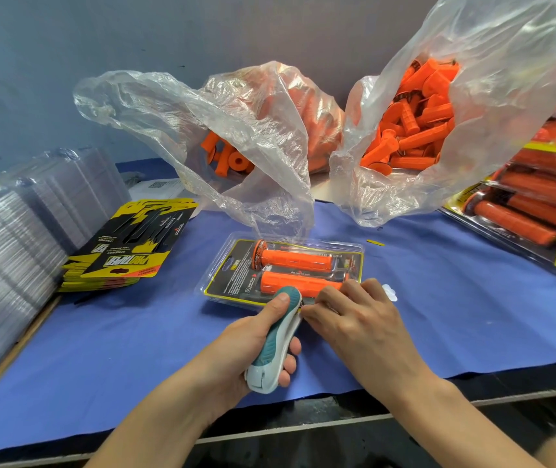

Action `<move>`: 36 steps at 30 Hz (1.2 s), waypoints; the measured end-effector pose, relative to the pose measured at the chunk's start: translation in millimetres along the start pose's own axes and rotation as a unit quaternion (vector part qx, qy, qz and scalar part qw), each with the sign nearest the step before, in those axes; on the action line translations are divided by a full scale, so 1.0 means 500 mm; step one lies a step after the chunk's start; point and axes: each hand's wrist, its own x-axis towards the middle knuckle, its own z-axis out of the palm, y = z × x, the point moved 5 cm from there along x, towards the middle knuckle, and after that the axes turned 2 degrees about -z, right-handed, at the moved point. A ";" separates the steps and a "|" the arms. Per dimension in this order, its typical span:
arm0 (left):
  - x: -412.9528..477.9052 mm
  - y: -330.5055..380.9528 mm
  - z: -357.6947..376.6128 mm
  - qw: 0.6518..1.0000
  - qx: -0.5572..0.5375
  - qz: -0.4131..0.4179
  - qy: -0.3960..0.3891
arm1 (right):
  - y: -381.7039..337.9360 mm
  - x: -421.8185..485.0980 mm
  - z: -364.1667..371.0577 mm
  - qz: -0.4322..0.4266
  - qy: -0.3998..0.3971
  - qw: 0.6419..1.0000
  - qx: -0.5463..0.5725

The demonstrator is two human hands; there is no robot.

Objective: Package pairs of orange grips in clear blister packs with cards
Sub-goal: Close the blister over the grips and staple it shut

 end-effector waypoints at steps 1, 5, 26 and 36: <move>0.000 0.000 0.001 1.000 0.000 0.001 -0.001 | 0.000 0.000 0.000 0.003 -0.003 1.000 0.001; 0.002 -0.001 0.001 1.000 -0.004 0.002 -0.003 | -0.004 -0.005 0.001 0.008 -0.032 0.999 0.001; 0.006 -0.004 0.017 1.000 -0.004 0.010 0.004 | -0.020 0.030 0.006 -0.010 -0.059 0.995 0.080; 0.015 -0.010 0.020 0.999 -0.032 0.009 0.001 | -0.009 0.019 0.023 0.012 -0.061 0.989 0.131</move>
